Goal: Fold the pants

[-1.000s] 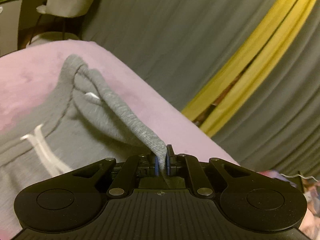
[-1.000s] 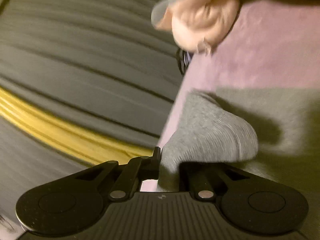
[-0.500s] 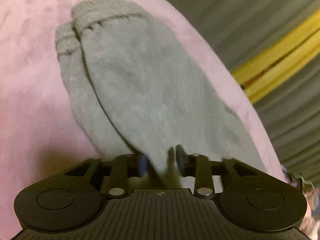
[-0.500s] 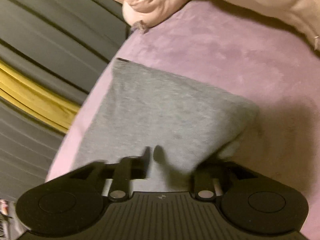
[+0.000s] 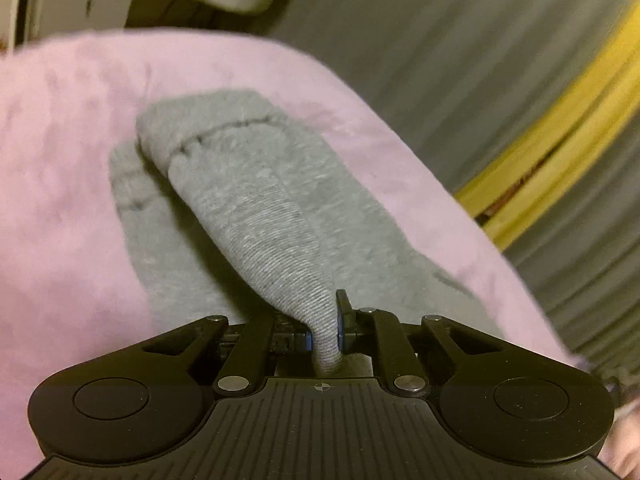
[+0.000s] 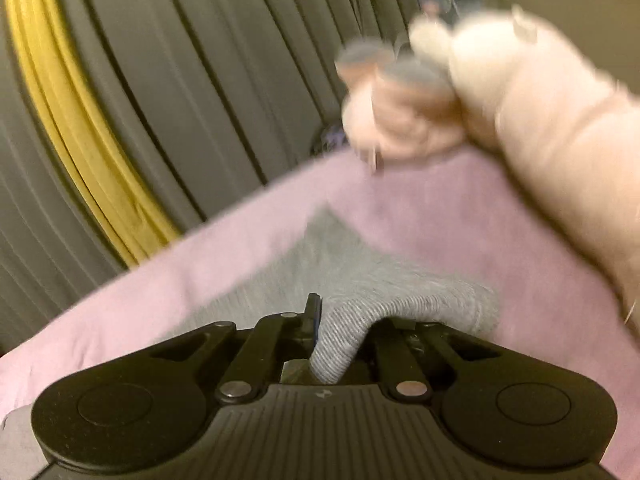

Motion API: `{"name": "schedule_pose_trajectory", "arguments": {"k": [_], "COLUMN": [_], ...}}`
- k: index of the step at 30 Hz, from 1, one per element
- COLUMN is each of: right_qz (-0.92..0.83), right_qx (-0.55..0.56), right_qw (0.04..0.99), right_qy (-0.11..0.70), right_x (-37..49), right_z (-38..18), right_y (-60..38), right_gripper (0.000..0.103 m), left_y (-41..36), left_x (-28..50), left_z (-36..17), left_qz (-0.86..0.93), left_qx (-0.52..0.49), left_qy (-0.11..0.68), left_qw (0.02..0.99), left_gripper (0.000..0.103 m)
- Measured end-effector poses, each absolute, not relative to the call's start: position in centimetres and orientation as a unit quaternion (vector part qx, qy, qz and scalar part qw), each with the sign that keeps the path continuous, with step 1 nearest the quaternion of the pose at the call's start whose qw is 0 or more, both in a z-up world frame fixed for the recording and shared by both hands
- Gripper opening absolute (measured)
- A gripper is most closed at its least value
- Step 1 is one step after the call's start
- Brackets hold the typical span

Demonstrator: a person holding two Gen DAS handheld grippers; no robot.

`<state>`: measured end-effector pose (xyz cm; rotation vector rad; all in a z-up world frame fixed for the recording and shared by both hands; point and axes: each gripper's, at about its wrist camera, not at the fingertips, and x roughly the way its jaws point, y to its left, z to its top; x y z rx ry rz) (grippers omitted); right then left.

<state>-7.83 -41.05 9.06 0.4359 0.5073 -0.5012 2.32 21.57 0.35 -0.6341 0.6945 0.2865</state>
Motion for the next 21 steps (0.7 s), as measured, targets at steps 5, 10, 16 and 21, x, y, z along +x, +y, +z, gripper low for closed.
{"name": "schedule_pose_trajectory", "arguments": {"k": [5, 10, 16, 21], "right_qz": [-0.288, -0.433, -0.363, -0.015], "right_qx": [0.182, 0.204, 0.119, 0.009], "right_qw": [0.877, 0.802, 0.882, 0.947], "right_qy": [0.34, 0.357, 0.277, 0.321], "right_x": [-7.4, -10.1, -6.1, 2.1], "right_z": [5.9, 5.1, 7.8, 4.5], "right_y": [-42.5, -44.5, -37.4, -23.1], "right_gripper": [0.025, 0.058, 0.058, 0.062], "left_y": [22.0, 19.8, 11.2, 2.0], "left_x": [1.1, -0.4, 2.3, 7.6], "left_z": [-1.7, 1.9, 4.3, 0.2], "left_qz": [0.153, 0.253, 0.143, 0.015], "left_qx": [-0.256, -0.179, -0.069, -0.012], "left_qy": [0.385, 0.328, 0.267, 0.313], "left_qw": [0.873, 0.892, 0.95, 0.95], "left_gripper": [0.023, 0.072, 0.089, 0.09]}}
